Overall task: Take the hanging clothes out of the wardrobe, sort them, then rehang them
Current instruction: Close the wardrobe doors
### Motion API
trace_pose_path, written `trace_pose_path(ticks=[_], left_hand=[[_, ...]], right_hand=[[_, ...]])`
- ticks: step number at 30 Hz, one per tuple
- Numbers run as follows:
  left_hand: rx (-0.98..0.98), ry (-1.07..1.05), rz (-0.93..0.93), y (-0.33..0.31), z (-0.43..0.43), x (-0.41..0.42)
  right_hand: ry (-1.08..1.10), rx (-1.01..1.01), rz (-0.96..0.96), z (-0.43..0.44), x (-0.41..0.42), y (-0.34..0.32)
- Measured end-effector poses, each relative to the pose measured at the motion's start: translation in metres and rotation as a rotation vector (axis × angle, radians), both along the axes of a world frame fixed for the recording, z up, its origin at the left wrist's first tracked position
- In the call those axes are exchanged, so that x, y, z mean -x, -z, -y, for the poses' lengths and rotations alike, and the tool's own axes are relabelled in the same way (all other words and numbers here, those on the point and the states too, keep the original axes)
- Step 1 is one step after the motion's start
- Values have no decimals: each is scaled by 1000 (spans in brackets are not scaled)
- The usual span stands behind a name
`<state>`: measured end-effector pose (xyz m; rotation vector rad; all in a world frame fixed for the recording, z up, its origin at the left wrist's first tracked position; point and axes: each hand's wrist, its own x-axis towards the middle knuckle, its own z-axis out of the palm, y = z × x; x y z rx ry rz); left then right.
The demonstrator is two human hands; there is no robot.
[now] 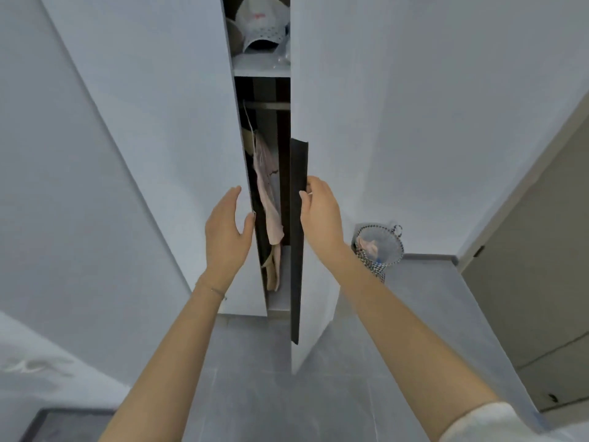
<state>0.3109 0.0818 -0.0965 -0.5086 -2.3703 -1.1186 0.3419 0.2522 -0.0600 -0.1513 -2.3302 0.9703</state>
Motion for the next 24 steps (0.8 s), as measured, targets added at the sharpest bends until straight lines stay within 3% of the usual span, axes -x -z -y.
trace_pose_path(ticks=[8,16,24], left_hand=[[53,-60,28,11,71,96],[106,86,61,13,98,224],[140,237,89,25,100,293]], right_hand=[[-60,-22,91,61,133,-4],[-23,179,77,71,239,-2],[62,295,109,69,312,0]])
